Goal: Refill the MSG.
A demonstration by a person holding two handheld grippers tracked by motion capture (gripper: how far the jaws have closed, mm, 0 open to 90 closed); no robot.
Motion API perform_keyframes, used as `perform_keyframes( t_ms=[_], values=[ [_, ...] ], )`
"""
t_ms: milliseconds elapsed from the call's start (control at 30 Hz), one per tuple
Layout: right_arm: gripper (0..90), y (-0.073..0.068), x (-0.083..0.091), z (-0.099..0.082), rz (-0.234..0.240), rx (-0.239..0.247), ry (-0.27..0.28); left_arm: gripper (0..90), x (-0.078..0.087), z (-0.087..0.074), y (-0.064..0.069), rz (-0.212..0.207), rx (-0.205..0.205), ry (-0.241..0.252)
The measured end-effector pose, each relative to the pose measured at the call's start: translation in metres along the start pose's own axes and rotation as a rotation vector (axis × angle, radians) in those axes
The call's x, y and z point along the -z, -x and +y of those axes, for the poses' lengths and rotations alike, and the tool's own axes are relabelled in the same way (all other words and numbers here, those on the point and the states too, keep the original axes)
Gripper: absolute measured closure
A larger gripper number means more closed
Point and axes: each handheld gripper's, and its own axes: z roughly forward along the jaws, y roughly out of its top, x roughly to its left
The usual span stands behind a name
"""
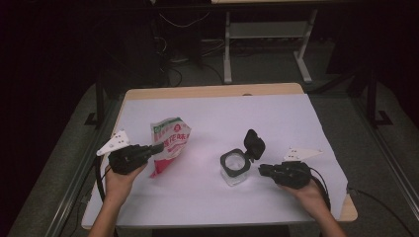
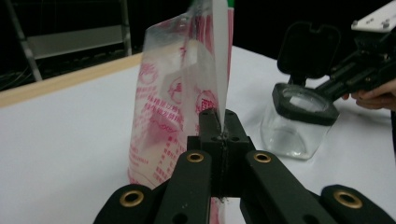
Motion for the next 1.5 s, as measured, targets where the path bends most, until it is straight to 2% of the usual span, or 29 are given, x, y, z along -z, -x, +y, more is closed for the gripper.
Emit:
perform_keyframes(
  t_ms=[100, 200, 300, 400, 467, 633, 800, 933, 1067, 1133, 1333, 1500],
  values=[
    [81.3, -0.006, 0.006, -0.001, -0.004, 0.008, 0.005, 90.0, 0.002, 0.006, -0.001, -0.008, 0.000, 0.014],
    [89.7, -0.012, 0.012, -0.004, -0.009, 0.019, 0.014, 90.0, 0.003, 0.013, -0.001, -0.024, 0.003, 0.027],
    [90.0, -0.018, 0.013, -0.002, 0.006, 0.029, 0.014, 90.0, 0.004, 0.019, 0.001, -0.038, 0.012, 0.036],
    [89.9, -0.026, 0.013, 0.002, 0.026, 0.052, 0.019, 90.0, 0.005, 0.025, 0.006, -0.055, 0.003, 0.038],
    [89.9, -0.033, 0.013, 0.005, 0.041, 0.066, 0.033, 90.0, 0.006, 0.030, 0.009, -0.078, -0.004, 0.040],
    [89.9, -0.051, 0.015, 0.018, 0.055, 0.099, 0.076, 90.0, 0.012, 0.040, 0.014, -0.144, 0.015, 0.074],
    [89.9, -0.068, 0.007, 0.031, 0.066, 0.135, 0.096, 90.0, 0.019, 0.053, 0.024, -0.198, 0.007, 0.095],
    [89.9, -0.077, -0.002, 0.042, 0.067, 0.143, 0.108, 90.0, 0.021, 0.062, 0.030, -0.219, -0.014, 0.098],
    [90.0, -0.080, -0.014, 0.054, 0.048, 0.140, 0.119, 90.0, 0.020, 0.069, 0.034, -0.251, -0.015, 0.106],
    [90.0, -0.083, -0.021, 0.061, 0.021, 0.145, 0.124, 90.0, 0.019, 0.071, 0.036, -0.262, -0.018, 0.108],
    [90.0, -0.091, -0.041, 0.078, -0.048, 0.166, 0.133, 90.0, 0.017, 0.072, 0.037, -0.311, 0.010, 0.127],
    [89.9, -0.092, -0.059, 0.089, -0.072, 0.163, 0.134, 90.0, 0.015, 0.076, 0.041, -0.336, 0.000, 0.123]
  ],
)
